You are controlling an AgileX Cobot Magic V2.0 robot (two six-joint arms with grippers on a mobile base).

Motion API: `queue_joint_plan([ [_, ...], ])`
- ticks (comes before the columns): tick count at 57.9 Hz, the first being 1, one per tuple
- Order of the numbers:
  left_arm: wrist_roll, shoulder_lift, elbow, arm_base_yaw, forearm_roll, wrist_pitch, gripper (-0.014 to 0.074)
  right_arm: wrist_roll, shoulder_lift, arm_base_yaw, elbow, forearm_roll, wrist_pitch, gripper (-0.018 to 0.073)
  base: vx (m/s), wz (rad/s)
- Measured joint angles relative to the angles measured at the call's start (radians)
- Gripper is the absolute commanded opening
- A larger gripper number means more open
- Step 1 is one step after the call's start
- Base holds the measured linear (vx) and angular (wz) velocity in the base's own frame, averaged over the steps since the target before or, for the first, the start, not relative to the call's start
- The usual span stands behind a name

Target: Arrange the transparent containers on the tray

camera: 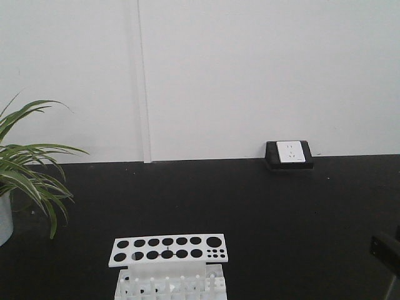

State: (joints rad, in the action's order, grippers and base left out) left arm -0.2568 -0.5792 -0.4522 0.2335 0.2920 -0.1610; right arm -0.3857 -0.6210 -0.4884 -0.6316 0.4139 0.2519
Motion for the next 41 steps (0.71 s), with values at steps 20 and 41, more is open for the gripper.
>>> queue_joint_plan([
  [20, 0.000, 0.000, 0.000, 0.000, 0.000, 0.000, -0.0006, 0.000, 0.000, 0.000, 0.000, 0.000, 0.000, -0.0011, -0.22, 0.03],
  [41, 0.000, 0.000, 0.000, 0.000, 0.000, -0.004, -0.0006, 0.000, 0.001, 0.000, 0.002, 0.001, 0.000, -0.0011, -0.27, 0.18],
])
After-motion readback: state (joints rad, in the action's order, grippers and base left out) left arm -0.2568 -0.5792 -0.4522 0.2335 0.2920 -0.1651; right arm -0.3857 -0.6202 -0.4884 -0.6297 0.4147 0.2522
